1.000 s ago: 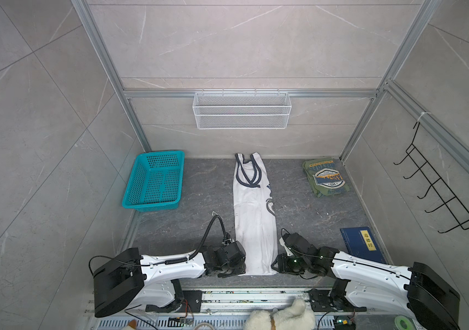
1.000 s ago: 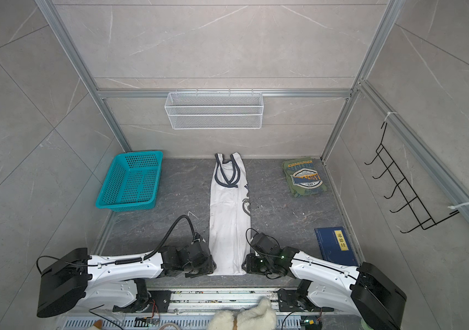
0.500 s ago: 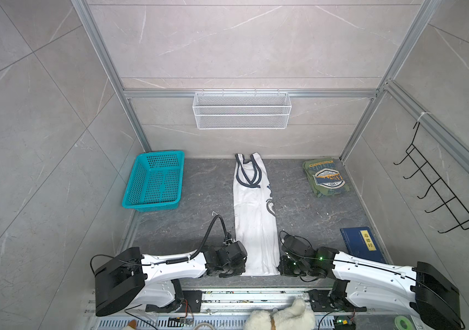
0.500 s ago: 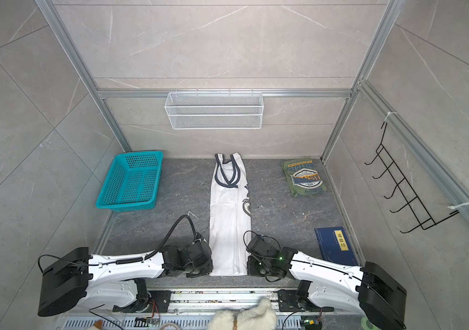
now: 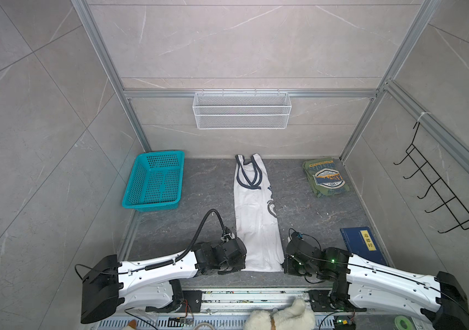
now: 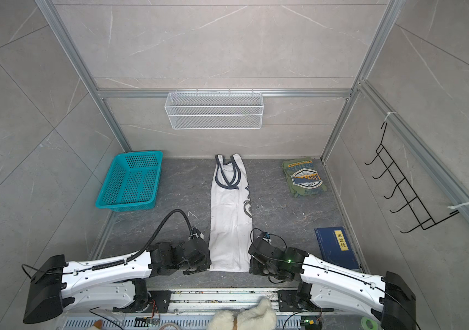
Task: Fold and stack tank tops
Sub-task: Fold the tank top at the top-center of the table.
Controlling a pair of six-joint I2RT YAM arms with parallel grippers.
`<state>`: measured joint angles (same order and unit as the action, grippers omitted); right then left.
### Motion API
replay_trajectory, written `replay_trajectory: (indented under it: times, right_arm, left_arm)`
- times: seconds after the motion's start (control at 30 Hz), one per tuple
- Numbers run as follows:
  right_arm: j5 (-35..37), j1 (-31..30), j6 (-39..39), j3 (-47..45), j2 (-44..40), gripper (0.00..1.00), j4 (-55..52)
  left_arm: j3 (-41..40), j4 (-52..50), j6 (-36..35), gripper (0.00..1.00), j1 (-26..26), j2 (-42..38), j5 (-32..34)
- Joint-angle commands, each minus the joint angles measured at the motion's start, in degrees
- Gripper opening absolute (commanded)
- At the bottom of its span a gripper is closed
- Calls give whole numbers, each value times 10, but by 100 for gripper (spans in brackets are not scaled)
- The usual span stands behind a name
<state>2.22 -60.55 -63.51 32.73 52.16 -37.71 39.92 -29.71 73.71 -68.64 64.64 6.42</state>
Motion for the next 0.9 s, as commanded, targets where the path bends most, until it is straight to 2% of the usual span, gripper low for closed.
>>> replay_trajectory:
  times: [0.0,0.1,0.23,0.43,0.6,0.87]
  right_arm:
    - [47,7,-1,41,-5,0,-50]
    - [44,42,29,87,25,0,-55]
    - [4,118,97,146,82,0,-30]
    - [-36,219,187,246,201,0,5]
    - [-89,298,236,323,314,0,52]
    - [-128,362,281,479,491,0,74]
  left_arm:
    - [37,-45,-2,0,11,-14,55]
    - [60,-29,-29,0,54,-2,47]
    - [108,-3,-86,0,134,34,17]
    - [232,-10,-182,2,245,139,-18]
    - [342,-24,-235,3,305,252,-34]
    - [475,-22,-270,5,373,407,-59]
